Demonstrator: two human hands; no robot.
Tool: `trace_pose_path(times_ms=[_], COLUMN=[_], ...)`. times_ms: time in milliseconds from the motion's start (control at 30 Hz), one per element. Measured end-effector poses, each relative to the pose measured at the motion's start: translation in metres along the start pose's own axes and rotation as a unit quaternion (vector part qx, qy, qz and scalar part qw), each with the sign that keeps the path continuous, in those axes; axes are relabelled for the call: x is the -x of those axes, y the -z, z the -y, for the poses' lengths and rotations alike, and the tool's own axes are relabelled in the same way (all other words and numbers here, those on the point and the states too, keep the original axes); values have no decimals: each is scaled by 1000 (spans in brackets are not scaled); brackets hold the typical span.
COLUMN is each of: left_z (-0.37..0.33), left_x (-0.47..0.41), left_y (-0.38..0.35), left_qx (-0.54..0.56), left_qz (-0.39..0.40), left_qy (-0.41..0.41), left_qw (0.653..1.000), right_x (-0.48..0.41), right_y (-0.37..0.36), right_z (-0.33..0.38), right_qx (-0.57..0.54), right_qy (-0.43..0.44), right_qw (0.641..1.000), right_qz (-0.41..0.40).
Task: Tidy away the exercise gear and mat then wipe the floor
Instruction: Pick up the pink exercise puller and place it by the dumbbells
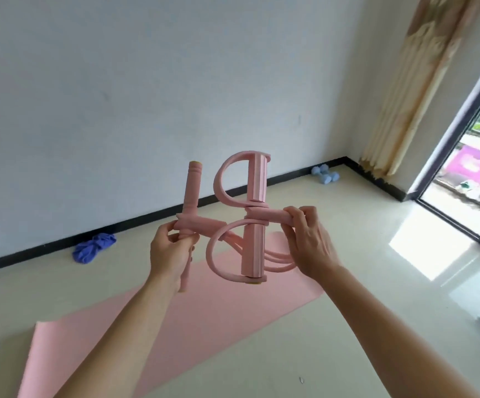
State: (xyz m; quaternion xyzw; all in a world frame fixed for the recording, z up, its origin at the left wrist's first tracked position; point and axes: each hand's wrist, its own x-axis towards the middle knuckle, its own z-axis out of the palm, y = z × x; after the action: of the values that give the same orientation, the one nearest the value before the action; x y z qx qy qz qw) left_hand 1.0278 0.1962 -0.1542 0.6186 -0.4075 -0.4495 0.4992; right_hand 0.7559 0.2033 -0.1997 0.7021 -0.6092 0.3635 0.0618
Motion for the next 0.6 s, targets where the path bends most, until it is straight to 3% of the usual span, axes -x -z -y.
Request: trace_pose_path(times_ms=[233,367,600], left_z=[-28,-35,-41], left_x=[-26,-74,-205], left_y=[-167,-233,-376], left_qx=[-4,-15,3], left_qz=[33,43,66], left_qy=[18,16,19], left_qw=[999,999,998], right_x=[-50,-95,-202], right_y=[42,22,-25], right_z=[-142,-203,-335], right_qx=[43,52,81], right_qy=[-24,12,-20], right_qw=[999,998,995], right_qz=[10,33,55])
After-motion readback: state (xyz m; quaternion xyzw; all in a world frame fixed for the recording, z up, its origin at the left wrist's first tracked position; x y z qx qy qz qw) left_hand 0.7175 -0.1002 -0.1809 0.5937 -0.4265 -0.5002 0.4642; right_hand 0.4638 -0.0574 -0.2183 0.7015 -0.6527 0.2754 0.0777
